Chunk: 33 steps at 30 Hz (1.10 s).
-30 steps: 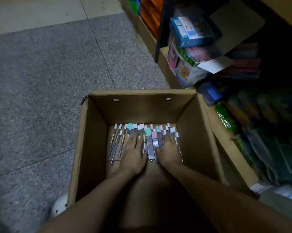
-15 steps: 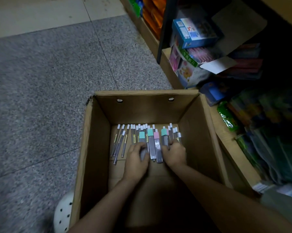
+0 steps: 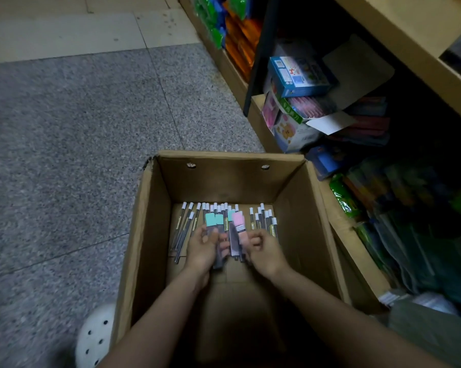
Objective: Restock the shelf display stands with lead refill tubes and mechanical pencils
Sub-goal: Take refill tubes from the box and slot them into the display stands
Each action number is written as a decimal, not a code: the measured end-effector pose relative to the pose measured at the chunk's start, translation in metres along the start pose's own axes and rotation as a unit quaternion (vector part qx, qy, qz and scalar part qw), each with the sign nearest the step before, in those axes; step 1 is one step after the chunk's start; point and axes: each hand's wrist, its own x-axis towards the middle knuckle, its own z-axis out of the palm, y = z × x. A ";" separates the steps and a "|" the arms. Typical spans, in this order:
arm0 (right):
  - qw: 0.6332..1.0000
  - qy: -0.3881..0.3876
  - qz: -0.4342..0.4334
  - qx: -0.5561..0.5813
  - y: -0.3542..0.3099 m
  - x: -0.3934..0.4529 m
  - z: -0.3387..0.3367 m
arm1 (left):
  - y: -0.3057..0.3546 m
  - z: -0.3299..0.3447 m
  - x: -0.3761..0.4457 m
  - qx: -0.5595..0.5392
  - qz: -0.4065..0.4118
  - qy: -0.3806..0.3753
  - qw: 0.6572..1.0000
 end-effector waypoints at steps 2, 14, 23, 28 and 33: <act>0.998 0.023 0.043 -0.034 -0.003 0.007 -0.006 | -0.001 -0.003 0.001 0.035 0.002 -0.002 0.999; 0.988 0.104 0.020 0.109 -0.022 -0.001 0.005 | 0.020 0.007 -0.008 0.019 -0.025 -0.041 0.999; 0.968 0.169 -0.145 0.116 -0.085 -0.093 -0.072 | 0.127 0.048 -0.086 0.302 0.192 -0.178 0.917; 0.946 0.182 -0.266 0.035 -0.123 -0.160 -0.139 | 0.166 0.098 -0.146 0.347 0.230 -0.322 0.850; 0.930 0.211 -0.300 -0.007 -0.136 -0.221 -0.193 | 0.172 0.149 -0.193 0.183 0.207 -0.438 0.856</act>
